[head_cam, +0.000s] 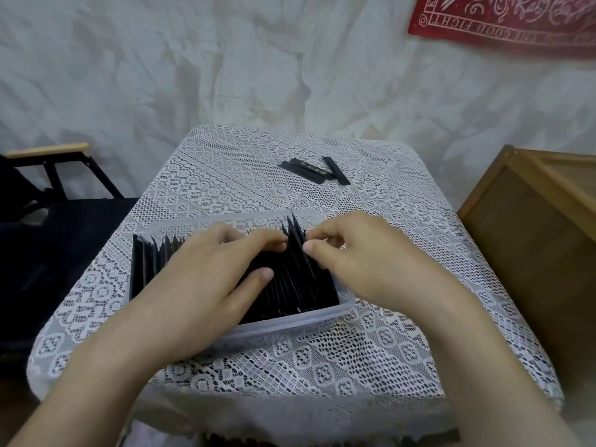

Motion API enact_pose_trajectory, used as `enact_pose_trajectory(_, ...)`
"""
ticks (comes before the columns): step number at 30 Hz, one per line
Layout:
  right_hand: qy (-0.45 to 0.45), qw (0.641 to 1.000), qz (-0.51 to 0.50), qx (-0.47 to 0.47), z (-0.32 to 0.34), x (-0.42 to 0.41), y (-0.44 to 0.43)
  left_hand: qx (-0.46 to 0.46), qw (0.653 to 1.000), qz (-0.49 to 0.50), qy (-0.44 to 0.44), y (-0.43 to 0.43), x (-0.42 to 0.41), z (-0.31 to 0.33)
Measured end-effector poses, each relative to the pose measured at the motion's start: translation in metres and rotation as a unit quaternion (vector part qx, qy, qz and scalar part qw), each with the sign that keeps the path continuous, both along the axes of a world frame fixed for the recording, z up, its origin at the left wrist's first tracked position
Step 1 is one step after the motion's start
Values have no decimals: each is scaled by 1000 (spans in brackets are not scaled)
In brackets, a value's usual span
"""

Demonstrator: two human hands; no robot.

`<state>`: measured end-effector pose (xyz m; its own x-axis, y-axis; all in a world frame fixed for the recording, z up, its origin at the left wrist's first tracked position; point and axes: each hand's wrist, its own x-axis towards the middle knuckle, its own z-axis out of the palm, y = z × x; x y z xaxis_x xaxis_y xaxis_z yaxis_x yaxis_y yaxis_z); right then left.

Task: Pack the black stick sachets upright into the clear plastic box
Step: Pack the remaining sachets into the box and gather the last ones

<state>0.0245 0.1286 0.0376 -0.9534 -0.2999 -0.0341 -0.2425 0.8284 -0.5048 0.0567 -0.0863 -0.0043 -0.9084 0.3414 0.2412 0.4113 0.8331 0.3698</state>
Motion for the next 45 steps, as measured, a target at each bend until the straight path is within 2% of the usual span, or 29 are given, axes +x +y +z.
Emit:
enact_pose_trajectory(6, -10, 1000, 9, -2, 0, 0, 1, -46, 999, -22, 13, 0, -1, 0)
enact_pose_trajectory(11, -33, 999, 16, 15, 6, 4, 0, -49, 998, -25, 13, -1, -3, -2)
enact_pose_trajectory(20, -22, 997, -9, 73, -1, 7, -6, -28, 999, -33, 9, -2, -2, 0)
enact_pose_trajectory(27, -34, 997, 2, 69, -4, 8, -5, 8, 1000, -21, 6, -1, 0, 0)
enact_pose_trajectory(33, -9, 997, 29, 74, -5, 10, -2, 21, 1000, -12, -3, -1, 1, 2)
enact_pose_trajectory(40, -19, 997, 41, 60, -5, 10, 2, -34, 999, -22, 26, 0, -1, 2)
enact_pose_trajectory(45, -64, 996, 54, 41, -4, 7, 7, -45, 998, -26, 43, 0, -2, 2)
